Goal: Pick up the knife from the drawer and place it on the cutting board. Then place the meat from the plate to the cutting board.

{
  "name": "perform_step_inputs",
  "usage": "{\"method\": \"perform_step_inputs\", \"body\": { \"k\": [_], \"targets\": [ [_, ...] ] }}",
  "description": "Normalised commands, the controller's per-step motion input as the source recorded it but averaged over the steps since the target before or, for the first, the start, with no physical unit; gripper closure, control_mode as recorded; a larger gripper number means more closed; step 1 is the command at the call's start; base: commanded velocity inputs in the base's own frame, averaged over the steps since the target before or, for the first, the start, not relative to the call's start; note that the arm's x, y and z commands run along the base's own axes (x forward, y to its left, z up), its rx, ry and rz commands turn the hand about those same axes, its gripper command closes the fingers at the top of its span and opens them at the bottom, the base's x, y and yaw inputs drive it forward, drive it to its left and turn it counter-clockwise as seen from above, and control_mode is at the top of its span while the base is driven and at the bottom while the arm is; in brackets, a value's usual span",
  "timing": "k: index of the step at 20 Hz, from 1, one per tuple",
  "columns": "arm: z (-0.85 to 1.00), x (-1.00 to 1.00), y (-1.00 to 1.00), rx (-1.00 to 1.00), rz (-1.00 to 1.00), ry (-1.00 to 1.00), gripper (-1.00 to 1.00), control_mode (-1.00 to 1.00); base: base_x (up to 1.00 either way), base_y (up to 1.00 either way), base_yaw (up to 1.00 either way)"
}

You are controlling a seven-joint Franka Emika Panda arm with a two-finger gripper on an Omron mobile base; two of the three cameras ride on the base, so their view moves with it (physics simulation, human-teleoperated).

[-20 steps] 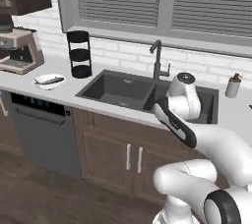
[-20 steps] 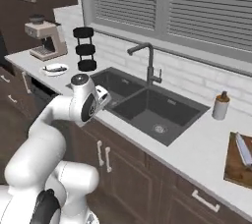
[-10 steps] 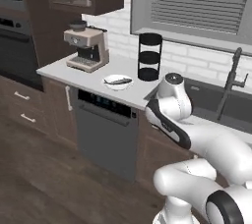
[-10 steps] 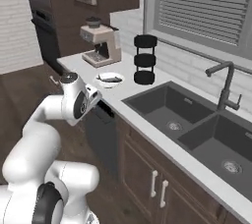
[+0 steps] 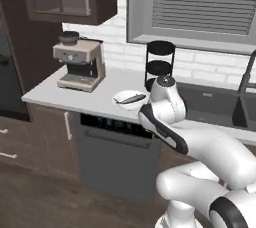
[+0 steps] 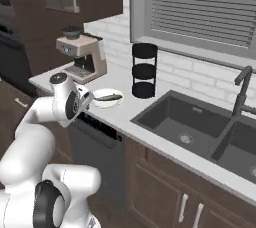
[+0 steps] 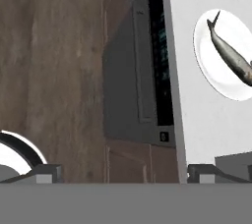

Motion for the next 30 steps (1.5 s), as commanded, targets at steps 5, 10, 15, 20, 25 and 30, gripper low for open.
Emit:
{"method": "perform_step_inputs", "body": {
  "k": [5, 10, 15, 20, 25, 30],
  "targets": [
    [0.0, 0.0, 0.0, 0.0, 0.0, 0.0, -1.0, 1.0, 0.37, 0.97, -0.67],
    [0.0, 0.0, 0.0, 0.0, 0.0, 0.0, -1.0, 1.0, 0.0, 0.93, -0.67],
    [0.0, 0.0, 0.0, 0.0, 0.0, 0.0, -1.0, 1.0, 0.0, 0.64, -0.8],
    [0.0, 0.0, 0.0, 0.0, 0.0, 0.0, -1.0, 1.0, 0.03, 0.55, -0.8],
    [0.0, 0.0, 0.0, 0.0, 0.0, 0.0, -1.0, 1.0, -0.01, 0.14, -0.2],
    [0.0, 0.0, 0.0, 0.0, 0.0, 0.0, -1.0, 1.0, 0.11, 0.95, -0.07]
  ]
}}
